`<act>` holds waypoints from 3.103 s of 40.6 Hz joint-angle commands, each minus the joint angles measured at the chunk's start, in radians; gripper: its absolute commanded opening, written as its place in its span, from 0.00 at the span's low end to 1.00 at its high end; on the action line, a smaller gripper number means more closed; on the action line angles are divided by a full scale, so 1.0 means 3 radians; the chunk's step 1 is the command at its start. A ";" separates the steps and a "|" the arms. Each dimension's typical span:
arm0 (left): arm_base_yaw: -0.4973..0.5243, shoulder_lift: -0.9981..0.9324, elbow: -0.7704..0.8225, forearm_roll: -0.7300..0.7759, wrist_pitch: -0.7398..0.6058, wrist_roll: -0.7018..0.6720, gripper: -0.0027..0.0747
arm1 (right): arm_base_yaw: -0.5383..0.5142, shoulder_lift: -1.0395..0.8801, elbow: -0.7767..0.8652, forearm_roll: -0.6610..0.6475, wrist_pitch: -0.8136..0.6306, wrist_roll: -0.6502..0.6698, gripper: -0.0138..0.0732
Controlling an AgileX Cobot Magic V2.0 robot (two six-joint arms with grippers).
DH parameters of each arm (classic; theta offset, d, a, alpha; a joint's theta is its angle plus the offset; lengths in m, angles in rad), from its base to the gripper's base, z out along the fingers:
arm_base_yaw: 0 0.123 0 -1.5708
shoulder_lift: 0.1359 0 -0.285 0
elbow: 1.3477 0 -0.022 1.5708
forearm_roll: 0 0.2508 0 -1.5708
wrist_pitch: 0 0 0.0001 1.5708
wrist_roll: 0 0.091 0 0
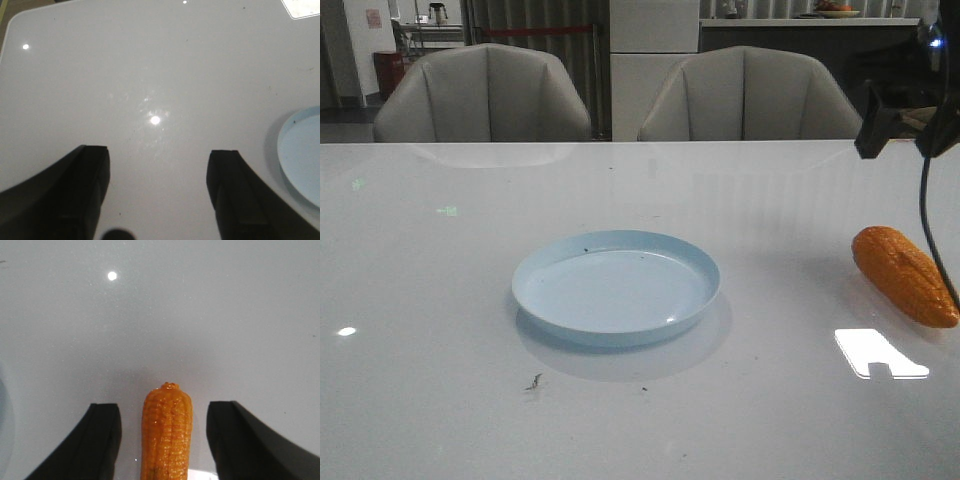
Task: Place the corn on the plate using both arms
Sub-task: 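Lower the right gripper over the orange corn and grasp it, then lift the corn and carry it over the plate with the right gripper, then lower the corn onto the plate and open the right gripper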
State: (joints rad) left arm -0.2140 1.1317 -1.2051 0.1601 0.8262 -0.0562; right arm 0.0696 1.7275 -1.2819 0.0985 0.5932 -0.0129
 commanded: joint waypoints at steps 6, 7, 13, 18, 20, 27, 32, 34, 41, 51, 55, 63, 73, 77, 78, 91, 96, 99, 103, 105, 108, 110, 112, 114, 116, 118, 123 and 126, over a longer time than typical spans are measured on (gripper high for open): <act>0.0006 -0.0703 0.0479 0.0018 -0.0338 -0.0002 0.65 | 0.0005 0.0217 -0.0189 -0.0067 0.0058 -0.0023 0.81; 0.0006 -0.0768 0.0513 0.0018 -0.0338 -0.0002 0.65 | 0.0005 0.0263 -0.0189 -0.0064 0.0076 -0.0023 0.81; 0.0006 -0.1009 0.0571 0.0018 -0.0338 -0.0002 0.65 | 0.0005 0.0403 -0.0189 -0.0071 0.0252 -0.0023 0.81; 0.0006 -0.1109 0.0571 0.0018 -0.0377 -0.0002 0.65 | 0.0005 0.0467 -0.0189 -0.0071 0.0304 -0.0023 0.81; 0.0006 -0.1118 0.0571 0.0018 -0.0380 -0.0002 0.65 | 0.0005 0.0484 -0.0189 -0.0067 0.0311 -0.0023 0.81; 0.0006 -0.1118 0.0571 0.0018 -0.0380 -0.0002 0.65 | 0.0005 0.0519 -0.0189 -0.0067 0.0347 -0.0023 0.73; 0.0006 -0.1118 0.0571 0.0018 -0.0380 -0.0002 0.65 | 0.0005 0.0519 -0.0189 -0.0067 0.0353 -0.0023 0.54; 0.0006 -0.1118 0.0571 0.0018 -0.0380 -0.0002 0.65 | 0.0005 0.0519 -0.0189 -0.0067 0.0346 -0.0023 0.48; 0.0006 -0.1118 0.0571 0.0018 -0.0380 -0.0002 0.65 | 0.0009 0.0519 -0.0436 0.0082 0.0428 -0.0023 0.47; 0.0006 -0.1118 0.0571 -0.0075 -0.0380 -0.0002 0.65 | 0.0314 0.0519 -0.1355 0.0235 0.0764 -0.0029 0.47; 0.0006 -0.1118 0.0571 -0.0131 -0.0380 -0.0002 0.65 | 0.0555 0.0526 -0.1641 0.0235 0.0786 -0.0030 0.47; 0.0006 -0.1118 0.0571 -0.0148 -0.0380 -0.0002 0.65 | 0.1068 0.0577 -0.1926 0.0235 0.0754 -0.0030 0.47; 0.0006 -0.1118 0.0571 -0.0162 -0.0374 -0.0002 0.65 | 0.1489 0.0819 -0.1926 0.0232 0.0797 -0.0048 0.47; 0.0006 -0.1118 0.0571 -0.0201 -0.0360 -0.0002 0.65 | 0.1563 0.0977 -0.1926 0.0232 0.0843 -0.0048 0.47; 0.0006 -0.1118 0.0571 -0.0208 -0.0360 -0.0002 0.65 | 0.1573 0.1013 -0.1926 0.0232 0.0855 -0.0048 0.47; 0.0006 -0.1118 0.0571 -0.0208 -0.0355 -0.0002 0.65 | 0.1594 0.1372 -0.1926 0.0235 0.0895 -0.0048 0.49; 0.0006 -0.1118 0.0571 -0.0208 -0.0355 -0.0002 0.65 | 0.1594 0.1412 -0.1926 0.0235 0.0963 -0.0048 0.60; 0.0006 -0.1118 0.0571 -0.0208 -0.0355 -0.0002 0.65 | 0.1594 0.1413 -0.1926 0.0235 0.0968 -0.0048 0.68; 0.0006 -0.1118 0.0571 -0.0208 -0.0355 -0.0002 0.65 | 0.1594 0.1399 -0.1938 0.0235 0.0968 -0.0048 0.73; 0.0006 -0.1118 0.0571 -0.0208 -0.0355 -0.0002 0.65 | 0.1594 0.1395 -0.1985 0.0235 0.0996 -0.0045 0.73; 0.0006 -0.1118 0.0571 -0.0208 -0.0355 -0.0002 0.65 | 0.1594 0.1395 -0.2094 0.0238 0.1097 -0.0045 0.72; 0.0006 -0.1118 0.0571 -0.0208 -0.0355 -0.0002 0.65 | 0.1594 0.1395 -0.2199 0.0234 0.1213 -0.0045 0.72; 0.0006 -0.1118 0.0571 -0.0208 -0.0355 -0.0002 0.65 | 0.1589 0.1395 -0.2365 0.0225 0.1374 -0.0045 0.72; 0.0006 -0.1118 0.0571 -0.0208 -0.0355 -0.0002 0.65 | 0.1576 0.1395 -0.2513 0.0218 0.1537 -0.0045 0.72; 0.0006 -0.1118 0.0571 -0.0208 -0.0355 -0.0002 0.65 | 0.1550 0.1392 -0.2700 0.0219 0.1710 -0.0045 0.72; 0.0006 -0.1118 0.0571 -0.0208 -0.0355 -0.0002 0.65 | 0.1521 0.1389 -0.2909 0.0218 0.1874 -0.0045 0.72; 0.0006 -0.1118 0.0571 -0.0208 -0.0355 -0.0002 0.65 | 0.1358 0.1285 -0.3387 0.0223 0.2200 0.0088 0.72; 0.0006 -0.1118 0.0571 -0.0208 -0.0355 -0.0002 0.65 | 0.1226 0.1163 -0.3579 0.0236 0.2214 0.0131 0.72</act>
State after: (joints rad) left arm -0.2140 0.8012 -1.0062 0.0996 0.7976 -0.0562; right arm 0.4883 2.2007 -2.2522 0.1601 1.2256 0.0000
